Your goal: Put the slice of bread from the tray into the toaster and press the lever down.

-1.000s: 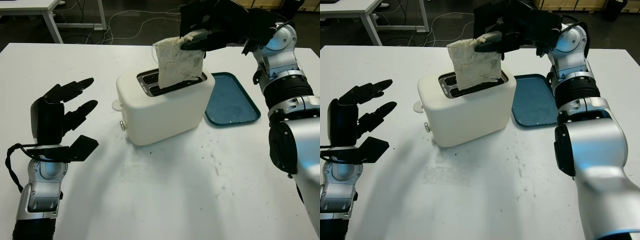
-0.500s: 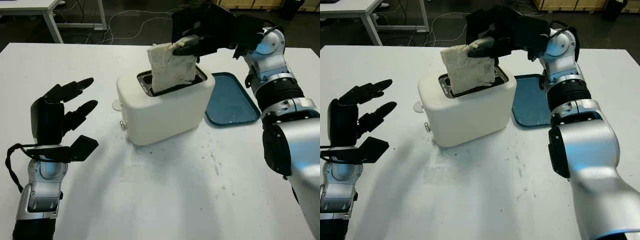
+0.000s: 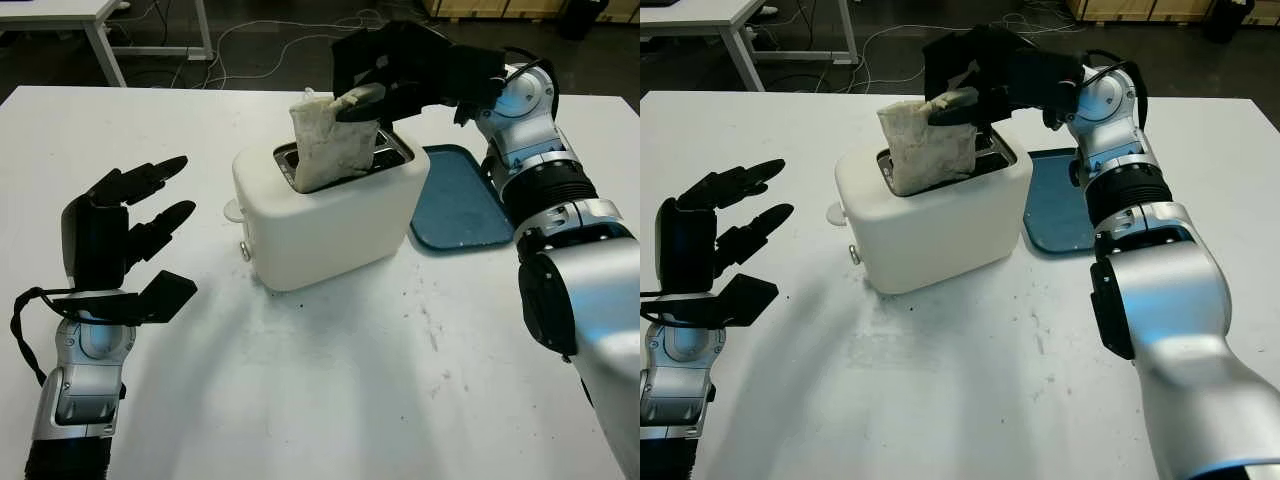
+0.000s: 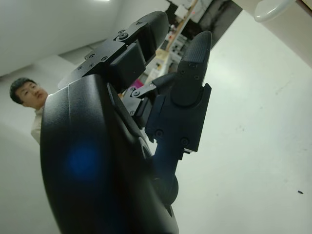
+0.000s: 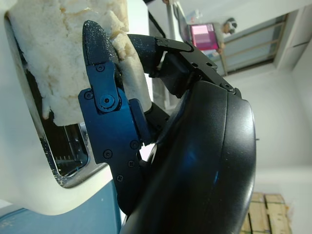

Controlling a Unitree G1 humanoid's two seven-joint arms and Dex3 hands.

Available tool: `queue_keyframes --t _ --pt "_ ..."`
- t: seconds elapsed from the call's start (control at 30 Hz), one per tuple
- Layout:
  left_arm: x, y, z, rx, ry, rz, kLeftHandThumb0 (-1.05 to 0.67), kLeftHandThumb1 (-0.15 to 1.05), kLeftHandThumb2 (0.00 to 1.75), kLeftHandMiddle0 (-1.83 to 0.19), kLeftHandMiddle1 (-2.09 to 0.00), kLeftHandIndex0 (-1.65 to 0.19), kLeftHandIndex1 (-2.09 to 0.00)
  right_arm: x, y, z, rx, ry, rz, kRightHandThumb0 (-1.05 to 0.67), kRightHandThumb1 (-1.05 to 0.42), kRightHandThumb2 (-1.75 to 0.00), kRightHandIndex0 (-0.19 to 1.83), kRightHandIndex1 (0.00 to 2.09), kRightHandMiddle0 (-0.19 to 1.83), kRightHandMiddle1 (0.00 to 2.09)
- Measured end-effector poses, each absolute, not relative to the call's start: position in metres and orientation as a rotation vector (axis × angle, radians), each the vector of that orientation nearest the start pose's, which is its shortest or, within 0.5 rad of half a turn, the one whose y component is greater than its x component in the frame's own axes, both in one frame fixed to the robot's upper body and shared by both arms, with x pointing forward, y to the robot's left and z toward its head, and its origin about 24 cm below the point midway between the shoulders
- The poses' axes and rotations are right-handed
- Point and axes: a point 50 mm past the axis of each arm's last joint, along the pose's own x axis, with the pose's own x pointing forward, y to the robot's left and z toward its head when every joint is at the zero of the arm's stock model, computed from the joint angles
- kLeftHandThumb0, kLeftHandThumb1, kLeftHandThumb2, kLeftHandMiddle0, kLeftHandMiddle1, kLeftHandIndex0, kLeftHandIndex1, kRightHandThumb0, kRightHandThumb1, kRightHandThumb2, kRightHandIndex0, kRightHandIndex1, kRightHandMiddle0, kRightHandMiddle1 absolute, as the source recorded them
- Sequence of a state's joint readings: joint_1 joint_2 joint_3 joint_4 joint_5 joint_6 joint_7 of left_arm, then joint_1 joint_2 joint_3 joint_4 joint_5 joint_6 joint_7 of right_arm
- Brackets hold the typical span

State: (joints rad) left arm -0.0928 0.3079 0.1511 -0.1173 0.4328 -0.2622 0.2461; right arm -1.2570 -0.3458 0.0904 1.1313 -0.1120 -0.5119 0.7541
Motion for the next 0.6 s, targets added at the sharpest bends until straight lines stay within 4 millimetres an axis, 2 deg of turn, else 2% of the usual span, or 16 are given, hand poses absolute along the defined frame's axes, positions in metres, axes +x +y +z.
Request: queue_keyframes --t 0.6 --pt "0.254 0.22 0.136 0.706 -0.539 0.302 -0.37 0.89 0.0 -0.66 -0.79 -0.93 -0.01 0.406 -0.144 0.241 -0.777 -0.35 0.722 -0.39 -0.92 -0.39 1.09 1.75 0.89 1.75"
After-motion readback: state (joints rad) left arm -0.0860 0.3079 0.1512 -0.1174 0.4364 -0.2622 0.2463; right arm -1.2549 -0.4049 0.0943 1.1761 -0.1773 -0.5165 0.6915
